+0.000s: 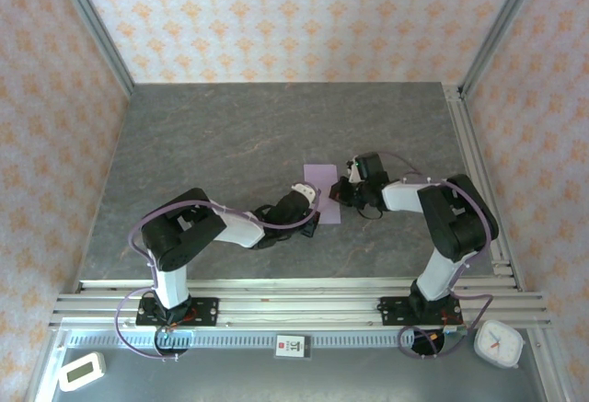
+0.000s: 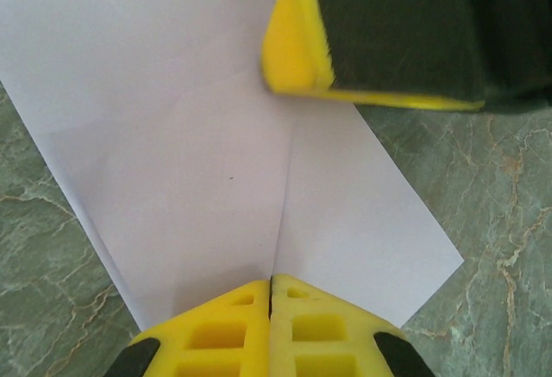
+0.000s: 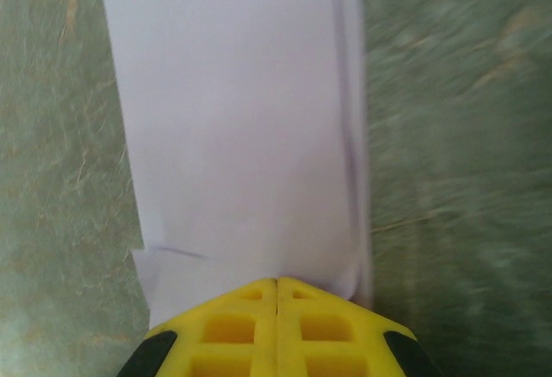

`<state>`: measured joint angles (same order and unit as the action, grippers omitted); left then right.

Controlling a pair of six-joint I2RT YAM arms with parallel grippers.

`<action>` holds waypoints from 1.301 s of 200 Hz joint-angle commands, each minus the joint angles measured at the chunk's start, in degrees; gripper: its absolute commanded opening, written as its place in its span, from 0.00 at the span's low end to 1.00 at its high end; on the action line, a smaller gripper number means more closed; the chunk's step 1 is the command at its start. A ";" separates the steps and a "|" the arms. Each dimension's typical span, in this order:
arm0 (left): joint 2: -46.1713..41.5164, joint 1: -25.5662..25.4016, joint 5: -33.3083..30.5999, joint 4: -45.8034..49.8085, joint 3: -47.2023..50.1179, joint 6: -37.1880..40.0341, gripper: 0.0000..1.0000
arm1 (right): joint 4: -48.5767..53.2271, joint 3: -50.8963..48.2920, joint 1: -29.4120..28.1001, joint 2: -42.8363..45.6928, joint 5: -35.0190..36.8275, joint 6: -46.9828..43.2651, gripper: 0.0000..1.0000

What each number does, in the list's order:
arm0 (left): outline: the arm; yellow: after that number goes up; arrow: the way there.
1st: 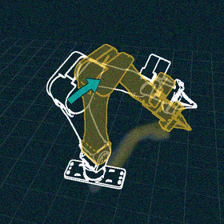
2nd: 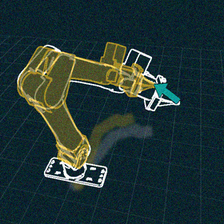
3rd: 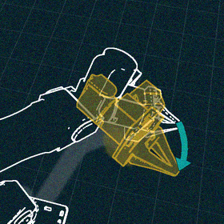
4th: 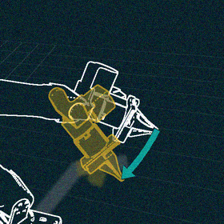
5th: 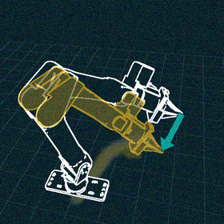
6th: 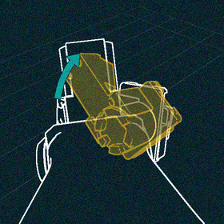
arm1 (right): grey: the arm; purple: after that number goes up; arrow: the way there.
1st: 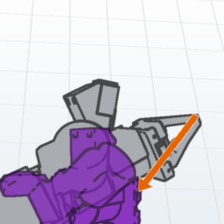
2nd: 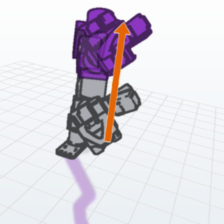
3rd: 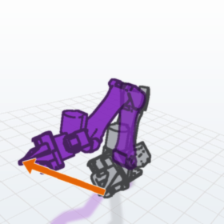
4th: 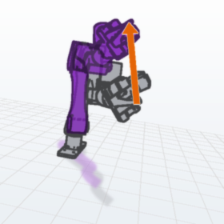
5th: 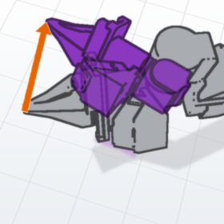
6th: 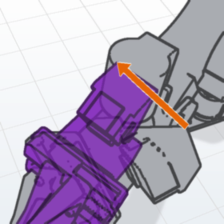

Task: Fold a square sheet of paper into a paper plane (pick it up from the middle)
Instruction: Fold the triangle a second time at the center of the table, then turn over the paper at the center of the table.

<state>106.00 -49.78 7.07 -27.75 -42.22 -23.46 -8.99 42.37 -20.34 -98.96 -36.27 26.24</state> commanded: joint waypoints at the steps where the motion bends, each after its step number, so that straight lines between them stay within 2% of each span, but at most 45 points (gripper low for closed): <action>1: 5.65 -0.75 1.98 14.90 4.51 0.18 0.00 | 0.90 -0.84 3.20 -1.03 3.68 -1.43 0.00; 32: 5.74 -0.77 2.64 14.54 4.97 -0.12 0.00 | 2.84 0.68 5.97 -1.72 4.91 -2.09 0.00; 55: 3.71 -1.12 5.61 14.63 5.22 -1.98 0.00 | 3.43 0.34 7.11 0.16 4.56 -2.07 0.00; 74: -3.69 -1.39 8.22 14.29 5.22 -4.69 0.00 | 3.36 -1.44 7.16 3.32 4.06 -1.41 0.00; 95: -10.25 -1.19 8.04 15.65 2.90 -6.60 0.00 | 1.32 -5.39 7.23 7.74 2.98 0.86 0.02; 118: -14.34 0.79 7.10 17.20 -0.66 -7.29 0.00 | -2.90 -11.71 6.83 13.46 1.19 5.36 0.06; 132: -15.66 2.93 7.80 16.04 -1.66 -7.77 0.00 | -4.68 -15.08 5.87 17.13 0.76 7.87 0.11; 158: -14.46 6.17 11.28 15.79 -3.79 -7.12 0.00 | -5.06 -19.78 3.03 23.73 2.26 11.05 0.27; 179: -12.22 6.38 12.31 16.11 -5.08 -5.77 0.00 | -5.87 -23.09 1.44 27.64 3.59 13.72 0.34; 222: -9.11 6.30 15.04 13.51 -4.59 -5.74 0.00 | -8.82 -26.27 -1.37 29.17 4.20 16.99 0.35; 260: -5.99 6.40 13.90 13.18 -6.06 -4.78 0.00 | -8.62 -25.24 -3.10 26.98 4.00 16.77 0.35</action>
<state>97.84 -43.13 20.80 -13.50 -46.48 -29.91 -16.05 16.60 -22.50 -70.94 -33.80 42.04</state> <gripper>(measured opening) 0.048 0.352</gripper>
